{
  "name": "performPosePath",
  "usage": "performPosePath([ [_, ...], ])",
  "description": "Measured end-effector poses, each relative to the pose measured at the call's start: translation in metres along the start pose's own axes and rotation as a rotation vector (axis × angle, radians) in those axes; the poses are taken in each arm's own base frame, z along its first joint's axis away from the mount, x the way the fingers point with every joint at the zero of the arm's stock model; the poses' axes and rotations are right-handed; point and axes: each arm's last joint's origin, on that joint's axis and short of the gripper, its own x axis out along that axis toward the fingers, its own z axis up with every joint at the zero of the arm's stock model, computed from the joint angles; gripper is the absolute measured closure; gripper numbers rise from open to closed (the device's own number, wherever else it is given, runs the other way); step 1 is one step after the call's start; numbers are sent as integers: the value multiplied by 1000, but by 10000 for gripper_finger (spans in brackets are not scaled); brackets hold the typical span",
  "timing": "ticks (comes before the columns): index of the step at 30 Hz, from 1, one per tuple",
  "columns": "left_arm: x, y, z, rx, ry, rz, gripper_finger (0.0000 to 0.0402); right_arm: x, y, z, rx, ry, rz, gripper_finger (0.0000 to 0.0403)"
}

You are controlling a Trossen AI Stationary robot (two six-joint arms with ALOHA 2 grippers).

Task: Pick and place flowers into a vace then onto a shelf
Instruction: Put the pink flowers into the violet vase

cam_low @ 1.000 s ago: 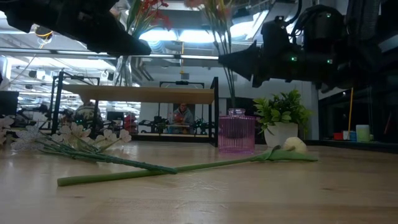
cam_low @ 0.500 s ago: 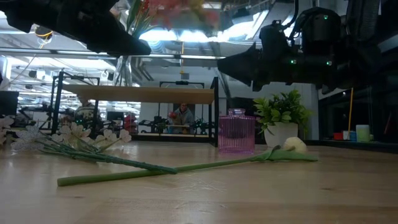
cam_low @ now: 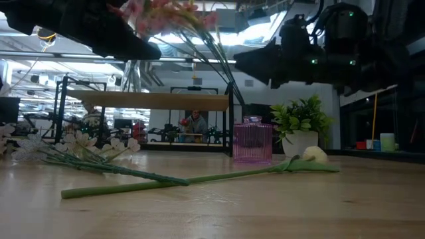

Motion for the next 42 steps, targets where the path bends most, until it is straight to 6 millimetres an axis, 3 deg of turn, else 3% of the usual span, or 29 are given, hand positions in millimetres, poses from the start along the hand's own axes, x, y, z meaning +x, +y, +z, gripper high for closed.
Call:
performPosePath([
  [11,0,0,0,1,1,-9,400,-36,1,28,3,-68,24,192],
  [17,-1,-5,-1,9,4,-86,400,-33,16,51,-50,-111,82,192],
  [22,-5,-12,-4,70,31,-96,400,-9,28,58,-34,64,121,200],
  [30,-12,-22,-1,75,6,-123,400,25,41,77,-88,527,159,213],
  [34,-13,-23,-1,75,3,-132,400,25,56,90,-42,672,183,220],
  [42,-13,-24,-1,48,5,-142,400,13,96,101,-98,666,328,232],
])
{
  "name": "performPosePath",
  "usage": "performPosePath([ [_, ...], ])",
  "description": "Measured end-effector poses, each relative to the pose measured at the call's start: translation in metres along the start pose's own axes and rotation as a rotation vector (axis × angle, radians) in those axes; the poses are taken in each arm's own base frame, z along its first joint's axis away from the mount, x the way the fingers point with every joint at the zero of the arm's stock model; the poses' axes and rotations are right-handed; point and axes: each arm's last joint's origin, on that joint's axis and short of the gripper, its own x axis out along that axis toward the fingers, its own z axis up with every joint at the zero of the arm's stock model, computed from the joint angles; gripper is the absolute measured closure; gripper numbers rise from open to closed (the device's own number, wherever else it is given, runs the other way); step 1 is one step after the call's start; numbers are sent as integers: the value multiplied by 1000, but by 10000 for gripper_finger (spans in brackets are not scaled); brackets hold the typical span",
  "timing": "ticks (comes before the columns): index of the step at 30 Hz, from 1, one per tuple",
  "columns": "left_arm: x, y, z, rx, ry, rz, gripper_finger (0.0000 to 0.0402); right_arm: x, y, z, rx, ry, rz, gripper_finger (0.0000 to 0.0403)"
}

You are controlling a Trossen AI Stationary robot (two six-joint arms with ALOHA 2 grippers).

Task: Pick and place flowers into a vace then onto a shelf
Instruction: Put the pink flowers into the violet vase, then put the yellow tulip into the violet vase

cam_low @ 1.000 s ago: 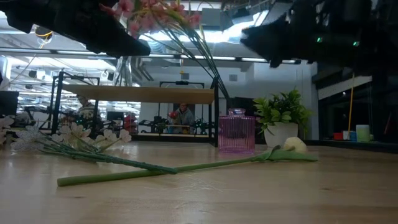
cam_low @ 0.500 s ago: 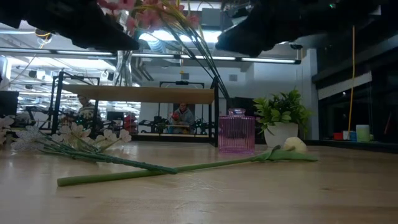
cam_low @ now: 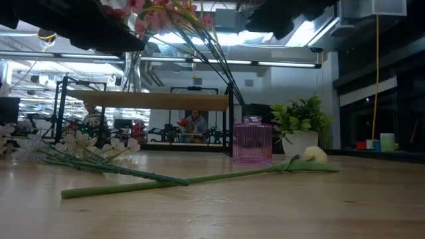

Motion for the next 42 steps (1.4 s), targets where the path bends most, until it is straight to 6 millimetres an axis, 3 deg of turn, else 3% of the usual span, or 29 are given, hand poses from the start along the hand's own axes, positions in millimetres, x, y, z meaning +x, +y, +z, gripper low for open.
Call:
performPosePath([
  [7,-2,-7,0,-60,-1,-80,400,2,27,-5,0,10,-15,238],
  [20,-13,-67,3,-53,-92,-109,400,27,54,-14,25,24,-3,238],
  [24,-4,-83,10,-43,-78,-111,400,48,56,-18,46,95,-31,238],
  [31,19,-102,13,-13,-30,-150,400,75,58,-17,-21,411,-86,238],
  [42,27,-108,11,11,-11,-141,400,104,31,-29,55,651,4,238],
])
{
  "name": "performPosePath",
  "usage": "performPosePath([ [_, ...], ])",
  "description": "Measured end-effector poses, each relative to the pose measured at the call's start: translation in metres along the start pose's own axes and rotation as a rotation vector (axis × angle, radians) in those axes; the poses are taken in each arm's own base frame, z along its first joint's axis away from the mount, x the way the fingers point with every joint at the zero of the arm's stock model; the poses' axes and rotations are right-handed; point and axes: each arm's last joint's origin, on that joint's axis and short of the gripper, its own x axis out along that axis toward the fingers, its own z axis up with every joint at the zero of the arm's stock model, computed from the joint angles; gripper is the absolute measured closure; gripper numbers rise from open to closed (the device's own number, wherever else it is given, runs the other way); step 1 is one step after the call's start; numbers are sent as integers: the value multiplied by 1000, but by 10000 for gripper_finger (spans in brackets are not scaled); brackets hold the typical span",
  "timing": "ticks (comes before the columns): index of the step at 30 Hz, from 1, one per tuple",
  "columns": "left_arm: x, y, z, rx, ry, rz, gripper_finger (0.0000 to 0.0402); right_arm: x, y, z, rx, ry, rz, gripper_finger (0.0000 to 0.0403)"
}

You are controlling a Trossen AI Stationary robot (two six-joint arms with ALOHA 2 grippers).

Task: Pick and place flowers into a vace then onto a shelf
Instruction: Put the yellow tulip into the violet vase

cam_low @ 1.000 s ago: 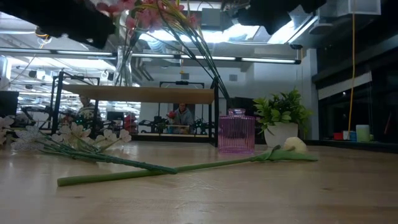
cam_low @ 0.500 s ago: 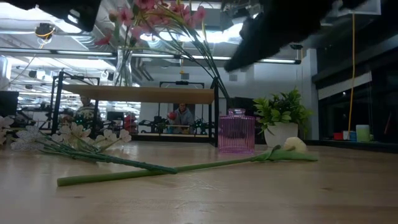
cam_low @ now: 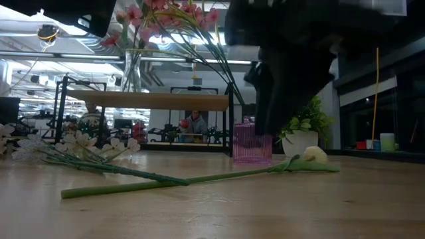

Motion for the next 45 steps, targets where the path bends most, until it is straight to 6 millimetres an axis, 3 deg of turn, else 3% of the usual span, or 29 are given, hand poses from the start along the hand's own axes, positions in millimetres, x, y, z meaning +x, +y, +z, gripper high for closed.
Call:
performPosePath([
  [7,0,0,-1,3,5,-3,400,6,-13,-4,53,47,-18,238],
  [17,0,0,-1,3,5,-2,400,8,-10,-5,66,29,-1,238],
  [36,0,0,-2,2,15,-1,400,37,-16,-37,95,23,27,240],
  [40,0,0,-2,1,16,0,400,37,-16,-37,105,19,26,259],
  [45,0,0,-2,1,16,0,400,38,-14,-38,92,23,23,310],
])
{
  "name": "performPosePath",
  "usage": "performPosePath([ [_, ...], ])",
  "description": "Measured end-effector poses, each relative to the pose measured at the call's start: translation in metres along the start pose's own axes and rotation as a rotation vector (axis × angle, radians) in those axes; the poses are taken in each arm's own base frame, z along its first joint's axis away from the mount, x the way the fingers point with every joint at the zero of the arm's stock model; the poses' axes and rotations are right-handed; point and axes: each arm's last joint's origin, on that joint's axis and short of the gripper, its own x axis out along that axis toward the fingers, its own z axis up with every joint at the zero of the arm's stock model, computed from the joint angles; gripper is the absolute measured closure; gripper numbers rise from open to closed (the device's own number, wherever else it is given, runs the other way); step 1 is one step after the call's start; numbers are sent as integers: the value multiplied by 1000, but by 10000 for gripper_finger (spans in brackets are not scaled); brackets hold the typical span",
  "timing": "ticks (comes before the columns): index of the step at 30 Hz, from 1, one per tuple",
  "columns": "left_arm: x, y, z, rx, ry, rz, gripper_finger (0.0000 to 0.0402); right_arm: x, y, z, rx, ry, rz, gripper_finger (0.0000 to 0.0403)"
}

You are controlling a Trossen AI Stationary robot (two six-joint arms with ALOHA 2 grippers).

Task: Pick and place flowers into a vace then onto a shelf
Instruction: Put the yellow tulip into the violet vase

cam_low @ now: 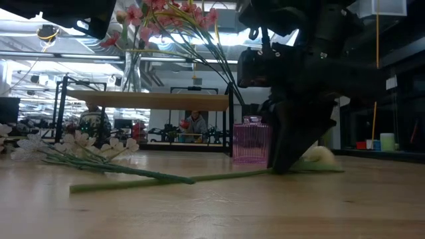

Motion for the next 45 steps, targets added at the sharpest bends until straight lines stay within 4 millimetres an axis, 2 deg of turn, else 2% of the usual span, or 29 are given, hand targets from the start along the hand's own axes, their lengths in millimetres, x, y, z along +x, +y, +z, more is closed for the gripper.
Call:
performPosePath([
  [7,0,0,0,1,1,0,400,0,2,-2,-32,15,-7,393],
  [14,0,0,0,1,1,0,400,-3,3,-3,-55,24,-1,398],
  [17,0,0,0,0,0,1,400,-12,7,-3,-77,64,13,398],
  [22,0,1,0,0,0,11,398,-34,19,4,-115,104,21,401],
  [28,0,1,0,0,-2,30,385,-46,32,6,-107,138,5,401],
  [40,0,4,0,52,-7,125,358,-71,79,10,-162,120,122,403],
  [45,0,4,0,51,-8,126,352,-86,83,14,-168,136,83,403],
])
